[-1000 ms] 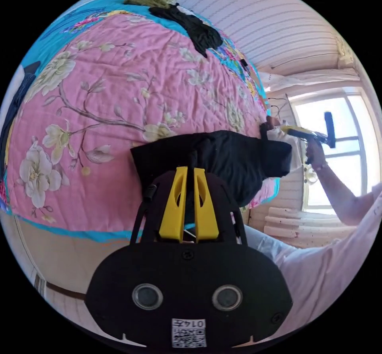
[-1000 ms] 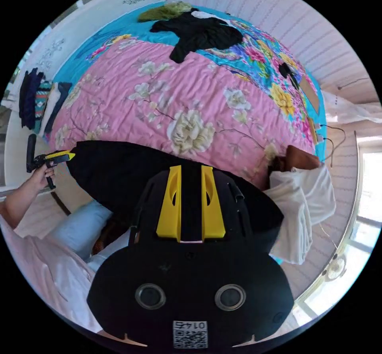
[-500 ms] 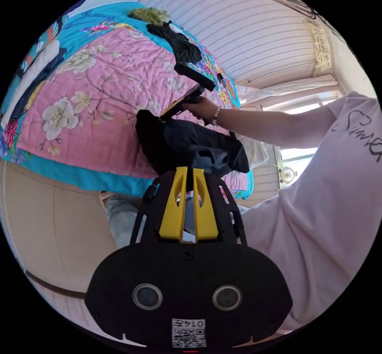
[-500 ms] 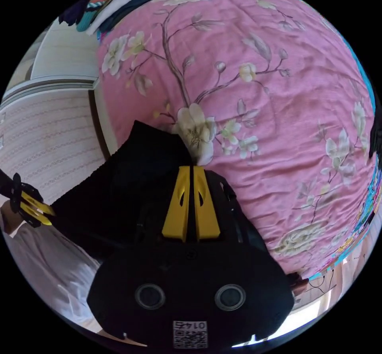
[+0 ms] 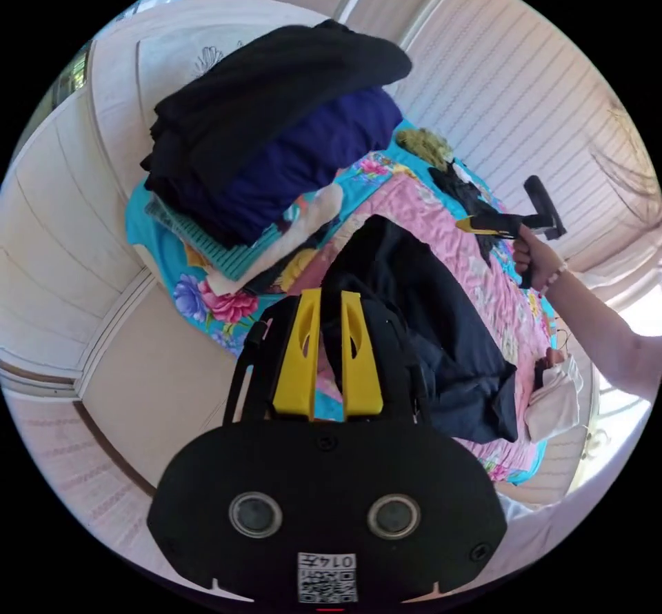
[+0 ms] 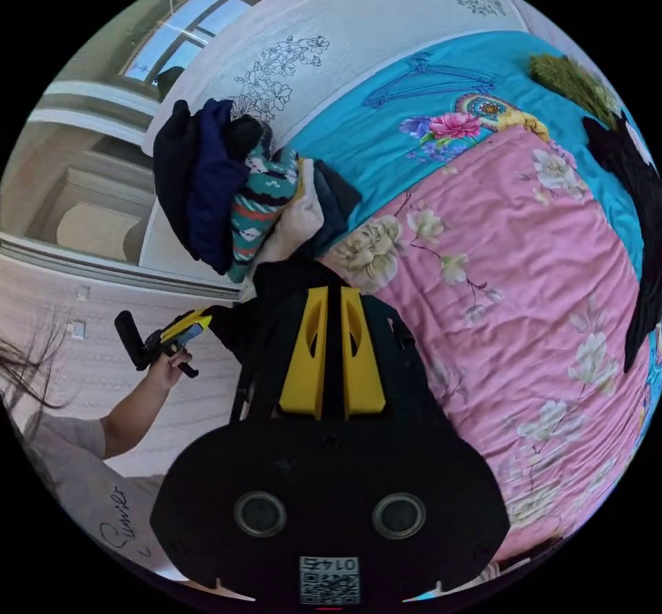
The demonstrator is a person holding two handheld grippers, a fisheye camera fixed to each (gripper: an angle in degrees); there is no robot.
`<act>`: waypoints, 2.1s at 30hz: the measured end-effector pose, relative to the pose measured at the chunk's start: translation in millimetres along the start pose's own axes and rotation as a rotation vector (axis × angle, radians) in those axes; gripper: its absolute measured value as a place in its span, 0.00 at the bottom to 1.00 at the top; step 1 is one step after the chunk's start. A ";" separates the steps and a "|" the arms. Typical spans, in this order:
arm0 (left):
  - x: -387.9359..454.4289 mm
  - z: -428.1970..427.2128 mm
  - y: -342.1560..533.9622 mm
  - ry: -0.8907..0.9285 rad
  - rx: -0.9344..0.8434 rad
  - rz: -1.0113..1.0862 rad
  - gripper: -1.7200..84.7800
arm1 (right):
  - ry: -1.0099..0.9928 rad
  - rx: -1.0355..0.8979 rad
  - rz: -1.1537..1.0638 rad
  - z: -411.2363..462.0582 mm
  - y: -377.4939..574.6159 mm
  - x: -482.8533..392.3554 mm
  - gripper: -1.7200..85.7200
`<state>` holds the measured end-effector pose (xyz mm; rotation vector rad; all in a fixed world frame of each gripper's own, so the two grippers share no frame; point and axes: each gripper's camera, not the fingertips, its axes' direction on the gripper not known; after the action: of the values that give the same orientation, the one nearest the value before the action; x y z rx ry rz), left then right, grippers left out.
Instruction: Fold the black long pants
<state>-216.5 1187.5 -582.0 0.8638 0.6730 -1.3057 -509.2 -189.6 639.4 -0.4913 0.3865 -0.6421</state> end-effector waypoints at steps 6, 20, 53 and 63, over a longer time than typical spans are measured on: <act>49.5 14.4 96.8 0.067 -0.102 0.153 0.04 | 0.153 0.006 0.066 -54.8 203.0 22.6 0.06; 333.5 161.0 261.3 0.240 -0.087 0.661 0.11 | 0.404 -0.072 0.469 -112.3 633.6 93.4 0.19; 189.1 195.8 505.1 0.345 -0.226 0.927 0.01 | 0.220 0.534 0.762 -397.2 1021.2 165.5 0.09; 132.7 216.3 497.3 0.384 -0.223 0.978 0.01 | 0.323 0.446 0.689 -395.9 1001.4 147.0 0.18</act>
<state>284.5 955.7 -497.9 1.0685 0.5521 -0.1866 -121.0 287.0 -257.0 0.1850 0.6568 -0.1179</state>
